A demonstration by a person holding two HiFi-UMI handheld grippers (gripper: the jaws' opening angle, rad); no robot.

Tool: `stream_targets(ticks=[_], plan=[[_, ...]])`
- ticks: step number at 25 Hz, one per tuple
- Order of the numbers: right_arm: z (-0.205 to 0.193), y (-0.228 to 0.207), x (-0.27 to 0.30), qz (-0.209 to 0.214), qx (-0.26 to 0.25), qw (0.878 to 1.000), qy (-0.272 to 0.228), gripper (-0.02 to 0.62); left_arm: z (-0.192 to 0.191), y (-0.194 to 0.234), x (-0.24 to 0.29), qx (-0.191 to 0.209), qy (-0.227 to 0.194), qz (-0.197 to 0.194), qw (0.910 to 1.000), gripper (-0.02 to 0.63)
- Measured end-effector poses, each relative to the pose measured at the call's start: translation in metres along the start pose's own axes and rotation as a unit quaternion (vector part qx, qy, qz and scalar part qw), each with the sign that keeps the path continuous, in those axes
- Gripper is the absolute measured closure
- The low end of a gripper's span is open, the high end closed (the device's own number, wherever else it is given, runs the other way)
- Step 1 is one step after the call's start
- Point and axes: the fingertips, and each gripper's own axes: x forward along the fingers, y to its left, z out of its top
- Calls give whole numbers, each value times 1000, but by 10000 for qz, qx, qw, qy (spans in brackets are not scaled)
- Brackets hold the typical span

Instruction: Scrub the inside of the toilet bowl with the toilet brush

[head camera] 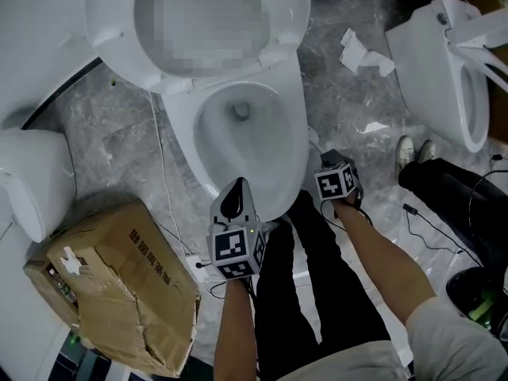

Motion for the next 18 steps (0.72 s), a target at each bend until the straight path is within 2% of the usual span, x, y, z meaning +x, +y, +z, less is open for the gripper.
stream_targets(ticks=[2, 8, 13, 18], plan=[[-10, 0, -23, 33, 112, 9999, -112, 418, -1, 2, -21, 26, -6, 16, 10000, 577], [-26, -13, -99, 296, 454, 9942, -926, 419, 3, 4, -58, -47, -95, 178, 9998, 578], [-49, -36, -152, 124, 642, 9883, -1376, 420, 9, -6, -67, 177, -195, 132, 9996, 577], [-42, -44, -197, 45, 686, 9799, -1875, 420, 13, -12, -72, 241, -183, 202, 9993, 577]])
